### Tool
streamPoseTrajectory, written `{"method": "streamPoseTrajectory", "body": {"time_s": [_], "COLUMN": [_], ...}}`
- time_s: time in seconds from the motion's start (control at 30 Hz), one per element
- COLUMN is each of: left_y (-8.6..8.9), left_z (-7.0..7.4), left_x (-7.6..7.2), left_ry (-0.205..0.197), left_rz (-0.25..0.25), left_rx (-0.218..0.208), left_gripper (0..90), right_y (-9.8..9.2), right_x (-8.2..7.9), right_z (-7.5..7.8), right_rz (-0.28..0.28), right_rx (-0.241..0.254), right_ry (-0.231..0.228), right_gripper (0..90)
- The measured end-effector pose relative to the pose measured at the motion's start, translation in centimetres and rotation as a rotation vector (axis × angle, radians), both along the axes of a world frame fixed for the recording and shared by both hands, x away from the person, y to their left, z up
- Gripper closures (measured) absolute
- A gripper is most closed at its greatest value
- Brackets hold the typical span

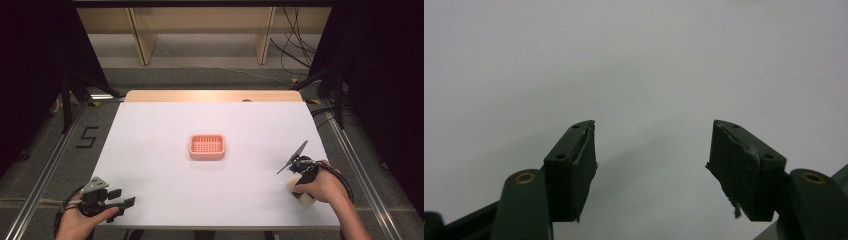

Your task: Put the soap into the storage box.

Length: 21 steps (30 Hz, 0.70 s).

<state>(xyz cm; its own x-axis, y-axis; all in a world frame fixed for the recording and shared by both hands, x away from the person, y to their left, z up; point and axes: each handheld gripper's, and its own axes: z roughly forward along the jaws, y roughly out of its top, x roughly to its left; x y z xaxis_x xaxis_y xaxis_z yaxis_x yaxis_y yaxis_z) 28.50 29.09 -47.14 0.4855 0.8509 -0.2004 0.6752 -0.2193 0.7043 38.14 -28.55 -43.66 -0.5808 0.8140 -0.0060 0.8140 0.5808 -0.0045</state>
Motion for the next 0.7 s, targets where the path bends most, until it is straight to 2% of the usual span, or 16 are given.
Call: {"method": "streamPoseTrajectory", "body": {"time_s": [0.07, 0.17, 0.2, 0.37, 0.4, 0.43, 0.53, 0.57, 0.7], "left_y": [0.0, 0.0, 0.0, 0.0, 0.0, 0.0, 0.0, 0.0, 0.0], "left_z": [0.0, 0.0, 0.0, 0.0, 0.0, 0.0, 0.0, 0.0, 0.0], "left_x": [0.0, 0.0, 0.0, 0.0, 0.0, 0.0, 0.0, 0.0, 0.0], "left_ry": [-0.003, -0.003, -0.003, -0.001, 0.001, 0.0, 0.0, -0.001, -0.001], "left_rz": [0.005, 0.007, 0.007, 0.008, 0.005, 0.006, 0.008, 0.015, 0.013], "left_rx": [-0.004, -0.005, -0.005, -0.006, -0.004, -0.005, -0.006, -0.013, -0.015], "left_gripper": [34.6, 34.6, 34.6, 34.6, 34.6, 34.7, 34.7, 34.6, 34.6], "right_y": [0.0, 0.2, 0.2, 0.4, 0.5, 0.6, 0.9, 1.1, 1.4], "right_x": [0.1, 0.0, 0.1, 0.1, 0.1, 0.2, 0.2, 0.2, 0.3], "right_z": [0.1, 0.2, 0.2, 0.4, 0.5, 0.5, 0.6, 0.8, 1.0], "right_rz": [0.024, 0.003, 0.022, 0.026, 0.034, 0.064, 0.091, 0.075, 0.091], "right_rx": [0.0, -0.007, -0.007, -0.007, -0.01, -0.01, -0.024, -0.021, -0.02], "right_ry": [-0.001, 0.001, -0.001, -0.007, -0.008, -0.007, -0.008, -0.004, -0.004], "right_gripper": [50.4, 50.4, 50.4, 50.4, 50.4, 50.4, 50.4, 50.4, 50.4]}}
